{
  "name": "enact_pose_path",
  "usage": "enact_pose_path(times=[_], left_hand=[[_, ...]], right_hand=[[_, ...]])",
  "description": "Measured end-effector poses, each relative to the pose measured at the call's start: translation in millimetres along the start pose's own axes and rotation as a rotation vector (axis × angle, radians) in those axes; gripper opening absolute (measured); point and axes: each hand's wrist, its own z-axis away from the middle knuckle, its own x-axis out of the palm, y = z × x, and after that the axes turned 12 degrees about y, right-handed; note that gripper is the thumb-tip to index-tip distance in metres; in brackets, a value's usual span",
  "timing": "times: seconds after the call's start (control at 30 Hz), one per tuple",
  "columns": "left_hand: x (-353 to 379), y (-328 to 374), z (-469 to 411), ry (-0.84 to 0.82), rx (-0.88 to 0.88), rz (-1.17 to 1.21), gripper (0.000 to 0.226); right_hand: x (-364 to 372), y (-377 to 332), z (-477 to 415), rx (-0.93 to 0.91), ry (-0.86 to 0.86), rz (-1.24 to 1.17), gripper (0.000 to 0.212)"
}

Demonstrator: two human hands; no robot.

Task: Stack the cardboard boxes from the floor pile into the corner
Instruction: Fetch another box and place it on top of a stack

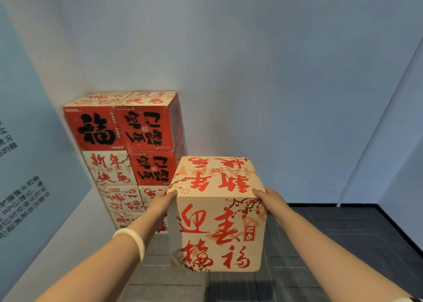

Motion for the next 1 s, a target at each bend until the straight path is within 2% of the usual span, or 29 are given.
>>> enact_pose_path(times=[0.23,0.53,0.73,0.83,1.0], left_hand=[[23.7,46.5,-148.7,-0.074,0.017,-0.076,0.037],[89.6,80.2,-324.0,-0.017,-0.008,-0.084,0.035],[132.5,101.0,-418.2,0.058,-0.058,-0.119,0.036],[145.2,100.9,-449.4,0.083,-0.083,-0.113,0.036],[159.6,92.5,-496.1,0.084,-0.062,-0.173,0.037]], right_hand=[[59.2,-42.9,-107.5,0.023,0.022,-0.02,0.019],[126.7,-93.2,-306.2,0.022,-0.015,-0.013,0.026],[160.9,-111.6,-416.7,0.072,-0.051,-0.011,0.045],[178.0,-107.1,-455.9,0.108,-0.077,-0.014,0.062],[204.4,-94.8,-496.4,0.163,-0.083,-0.018,0.062]])
